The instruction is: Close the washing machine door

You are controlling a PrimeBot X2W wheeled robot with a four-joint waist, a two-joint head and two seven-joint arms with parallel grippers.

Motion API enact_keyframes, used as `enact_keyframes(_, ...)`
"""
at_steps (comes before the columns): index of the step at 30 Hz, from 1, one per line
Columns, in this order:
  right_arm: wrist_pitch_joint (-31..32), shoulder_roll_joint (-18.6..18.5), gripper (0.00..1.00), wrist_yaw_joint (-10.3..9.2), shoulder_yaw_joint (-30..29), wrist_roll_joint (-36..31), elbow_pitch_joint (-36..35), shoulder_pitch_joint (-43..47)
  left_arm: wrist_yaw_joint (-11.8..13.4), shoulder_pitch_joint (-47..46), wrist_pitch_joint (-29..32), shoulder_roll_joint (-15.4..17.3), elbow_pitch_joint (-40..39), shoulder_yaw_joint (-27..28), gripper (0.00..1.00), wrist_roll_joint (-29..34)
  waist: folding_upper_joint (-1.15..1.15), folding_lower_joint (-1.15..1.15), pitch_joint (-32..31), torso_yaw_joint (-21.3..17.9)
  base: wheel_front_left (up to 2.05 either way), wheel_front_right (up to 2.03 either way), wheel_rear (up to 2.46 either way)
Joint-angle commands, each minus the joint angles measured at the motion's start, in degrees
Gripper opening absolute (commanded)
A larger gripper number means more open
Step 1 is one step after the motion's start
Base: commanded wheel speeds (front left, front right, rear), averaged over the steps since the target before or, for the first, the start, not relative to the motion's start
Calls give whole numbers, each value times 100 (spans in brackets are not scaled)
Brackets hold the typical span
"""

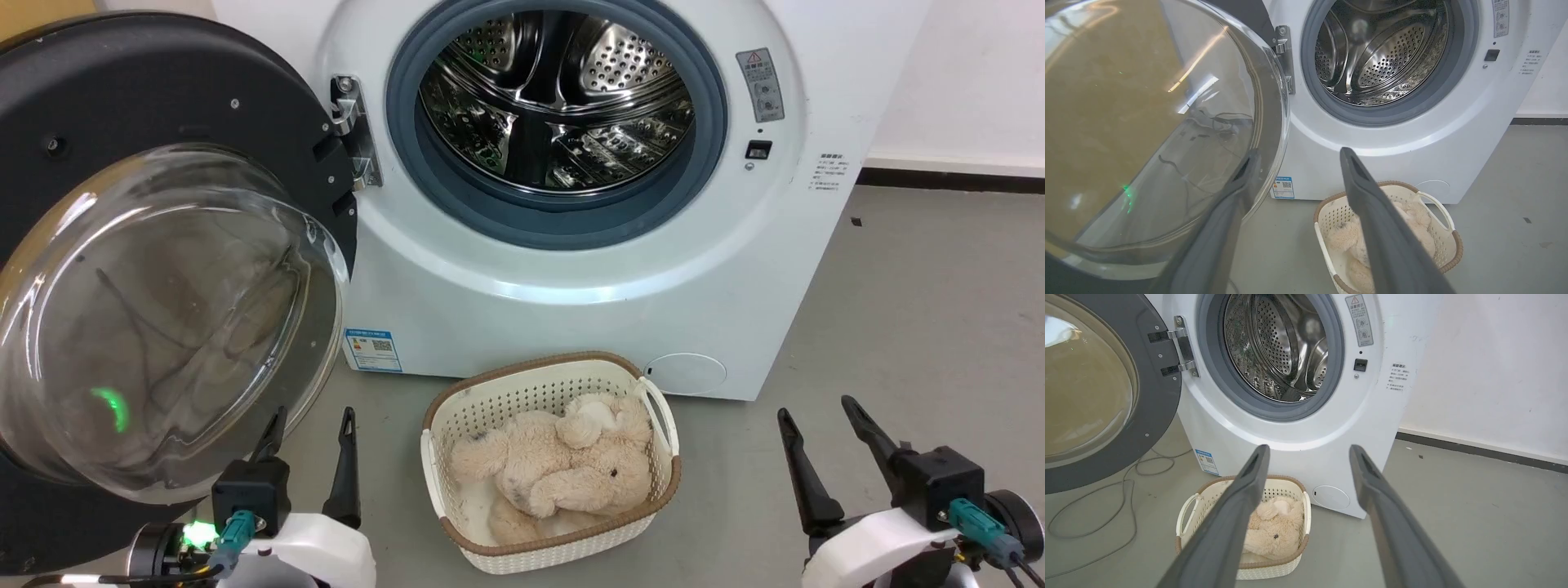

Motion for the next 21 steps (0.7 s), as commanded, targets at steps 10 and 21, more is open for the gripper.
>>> enact_keyframes(10, -171, 3, 100, 1, -127, 231, -46, 0, 192, -87, -170, 37, -167, -97, 0, 29, 0, 0, 21, 65, 0, 0, 0)
enact_keyframes(21, -290, 5, 100, 1, -236, 404, -75, -13, 340, -233, -290, 142, -525, -189, 0, 26, 0, 0, 72, 241, 0, 0, 0)
